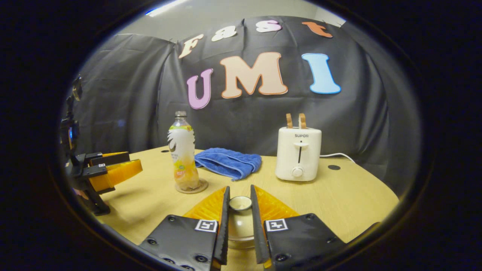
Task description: Open the teacup lid with one hand, grasp the water bottle and pour water into the teacup with the other hand; after pouring, place the water bottle on the coaster and then close the teacup lid.
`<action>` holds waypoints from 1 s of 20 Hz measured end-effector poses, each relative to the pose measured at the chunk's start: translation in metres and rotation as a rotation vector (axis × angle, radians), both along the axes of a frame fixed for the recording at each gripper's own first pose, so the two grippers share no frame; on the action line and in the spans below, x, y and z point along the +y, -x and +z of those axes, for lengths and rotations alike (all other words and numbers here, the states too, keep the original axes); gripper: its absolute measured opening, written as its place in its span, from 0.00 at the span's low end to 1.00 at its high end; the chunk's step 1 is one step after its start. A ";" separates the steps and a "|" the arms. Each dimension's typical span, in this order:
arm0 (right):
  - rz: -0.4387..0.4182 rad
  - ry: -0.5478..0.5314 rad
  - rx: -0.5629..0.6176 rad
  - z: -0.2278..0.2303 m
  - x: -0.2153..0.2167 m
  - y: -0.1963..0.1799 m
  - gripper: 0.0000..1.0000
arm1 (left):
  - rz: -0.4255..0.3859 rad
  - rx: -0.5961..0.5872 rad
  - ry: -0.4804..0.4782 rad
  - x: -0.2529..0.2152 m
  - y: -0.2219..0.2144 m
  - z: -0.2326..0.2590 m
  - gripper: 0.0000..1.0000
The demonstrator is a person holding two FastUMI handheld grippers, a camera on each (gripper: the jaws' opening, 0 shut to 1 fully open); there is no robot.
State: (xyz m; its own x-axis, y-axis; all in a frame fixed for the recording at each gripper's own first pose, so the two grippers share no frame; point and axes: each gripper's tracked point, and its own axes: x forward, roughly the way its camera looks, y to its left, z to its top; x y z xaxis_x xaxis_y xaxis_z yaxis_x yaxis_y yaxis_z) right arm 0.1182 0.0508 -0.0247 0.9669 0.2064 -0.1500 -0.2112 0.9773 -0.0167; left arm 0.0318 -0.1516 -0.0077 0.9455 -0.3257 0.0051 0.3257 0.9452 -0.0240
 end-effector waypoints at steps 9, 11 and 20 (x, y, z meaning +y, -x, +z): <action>0.008 0.002 0.026 -0.003 0.001 0.002 0.48 | 0.000 -0.002 0.001 0.000 -0.001 -0.001 0.96; 0.006 0.009 0.019 -0.002 0.000 0.004 0.58 | 0.000 -0.003 0.001 0.001 -0.002 0.000 0.96; -0.082 -0.043 -0.118 0.019 -0.023 0.027 0.91 | 0.001 -0.004 0.002 0.000 -0.002 -0.002 0.96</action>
